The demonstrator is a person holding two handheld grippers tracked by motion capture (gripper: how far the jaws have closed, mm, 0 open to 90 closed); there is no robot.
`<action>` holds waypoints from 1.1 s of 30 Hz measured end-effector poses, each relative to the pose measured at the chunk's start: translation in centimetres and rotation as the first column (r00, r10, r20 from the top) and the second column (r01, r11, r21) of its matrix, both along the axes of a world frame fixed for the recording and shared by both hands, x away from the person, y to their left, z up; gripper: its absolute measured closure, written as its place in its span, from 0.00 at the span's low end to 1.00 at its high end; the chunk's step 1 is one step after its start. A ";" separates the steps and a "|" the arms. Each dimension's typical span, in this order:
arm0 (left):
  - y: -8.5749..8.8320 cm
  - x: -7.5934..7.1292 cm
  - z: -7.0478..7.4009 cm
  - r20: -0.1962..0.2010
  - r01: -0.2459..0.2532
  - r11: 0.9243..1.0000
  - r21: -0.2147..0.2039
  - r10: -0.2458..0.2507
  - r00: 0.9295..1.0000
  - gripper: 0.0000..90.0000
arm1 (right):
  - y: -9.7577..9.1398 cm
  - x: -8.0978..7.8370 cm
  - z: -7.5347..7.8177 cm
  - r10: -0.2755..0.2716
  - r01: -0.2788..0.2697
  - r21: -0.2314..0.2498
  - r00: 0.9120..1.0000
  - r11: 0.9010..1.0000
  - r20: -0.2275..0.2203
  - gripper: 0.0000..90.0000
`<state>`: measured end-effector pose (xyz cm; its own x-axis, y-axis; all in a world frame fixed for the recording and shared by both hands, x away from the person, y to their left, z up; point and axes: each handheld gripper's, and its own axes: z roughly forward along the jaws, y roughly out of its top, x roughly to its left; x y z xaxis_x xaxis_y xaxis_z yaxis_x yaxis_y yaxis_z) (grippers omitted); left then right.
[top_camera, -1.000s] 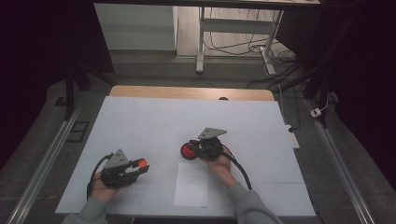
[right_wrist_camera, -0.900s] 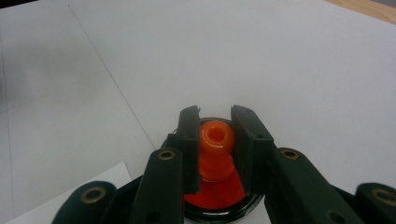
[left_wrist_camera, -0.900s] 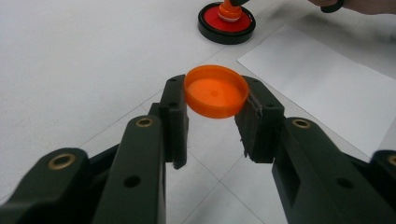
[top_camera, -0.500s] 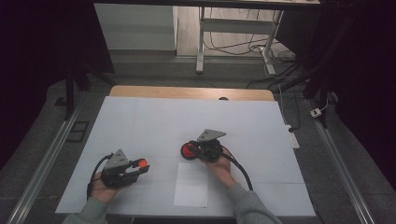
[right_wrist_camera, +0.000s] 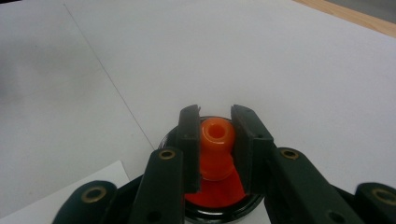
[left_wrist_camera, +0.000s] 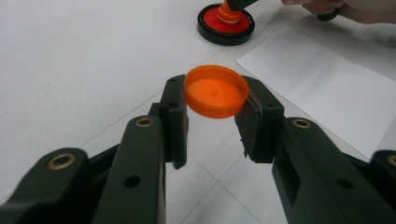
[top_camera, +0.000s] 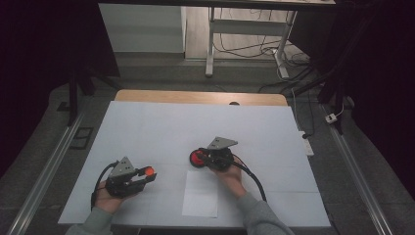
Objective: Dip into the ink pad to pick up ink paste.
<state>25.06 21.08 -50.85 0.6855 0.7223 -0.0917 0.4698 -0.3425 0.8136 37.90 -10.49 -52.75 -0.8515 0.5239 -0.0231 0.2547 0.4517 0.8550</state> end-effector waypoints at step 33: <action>0.3 -0.1 0.2 0.012 -0.009 1.000 -0.007 0.009 1.000 0.72 | -1.6 0.2 1.6 -0.062 0.061 0.140 0.998 0.988 0.002 0.81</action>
<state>25.00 21.39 -50.69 0.6798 0.7280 -0.0885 0.4630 -0.3324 0.8217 38.07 -12.11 -51.19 -0.8175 0.5739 0.0489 0.2728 0.3111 0.9104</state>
